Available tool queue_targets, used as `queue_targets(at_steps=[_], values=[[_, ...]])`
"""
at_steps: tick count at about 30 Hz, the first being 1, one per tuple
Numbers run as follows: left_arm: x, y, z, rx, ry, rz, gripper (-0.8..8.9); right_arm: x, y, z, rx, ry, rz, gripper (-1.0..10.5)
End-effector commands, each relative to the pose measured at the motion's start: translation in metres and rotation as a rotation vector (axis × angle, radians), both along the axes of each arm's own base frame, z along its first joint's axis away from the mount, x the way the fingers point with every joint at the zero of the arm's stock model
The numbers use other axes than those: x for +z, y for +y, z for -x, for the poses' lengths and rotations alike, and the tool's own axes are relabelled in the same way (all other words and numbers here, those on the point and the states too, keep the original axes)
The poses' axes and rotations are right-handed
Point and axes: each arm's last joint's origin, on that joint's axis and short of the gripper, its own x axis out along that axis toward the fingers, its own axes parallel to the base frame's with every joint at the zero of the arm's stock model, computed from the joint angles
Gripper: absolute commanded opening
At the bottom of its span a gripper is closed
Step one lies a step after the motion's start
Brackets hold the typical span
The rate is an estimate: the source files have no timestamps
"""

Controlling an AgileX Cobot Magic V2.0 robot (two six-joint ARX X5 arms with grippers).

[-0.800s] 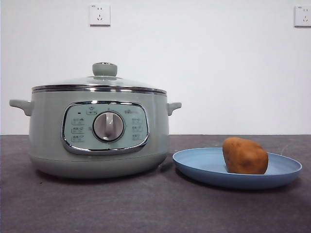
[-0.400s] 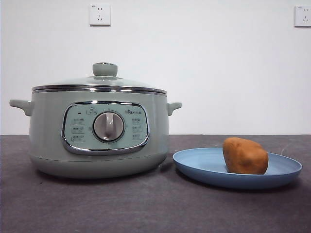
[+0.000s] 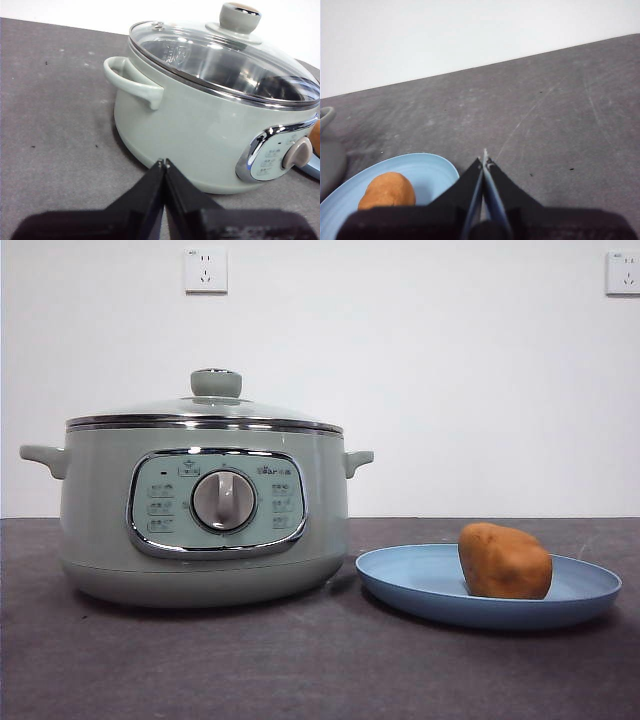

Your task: Take the potato out from the steamer,put the potato on the plate,close the lid

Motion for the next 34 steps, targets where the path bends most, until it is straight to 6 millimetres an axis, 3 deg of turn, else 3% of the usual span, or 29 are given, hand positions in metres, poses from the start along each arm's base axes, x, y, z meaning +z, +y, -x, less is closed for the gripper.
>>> queue_targets(at_steps=[1, 34], values=[[-0.0042, 0.0003, -0.0006, 0.005, 0.013, 0.002, -0.04, -0.0095, 0.0003, 0.001, -0.003, 0.041, -0.019, 0.0], [-0.0042, 0.0003, -0.0006, 0.005, 0.013, 0.002, -0.04, -0.0143, 0.0007, 0.0069, -0.007, 0.081, -0.045, 0.0]])
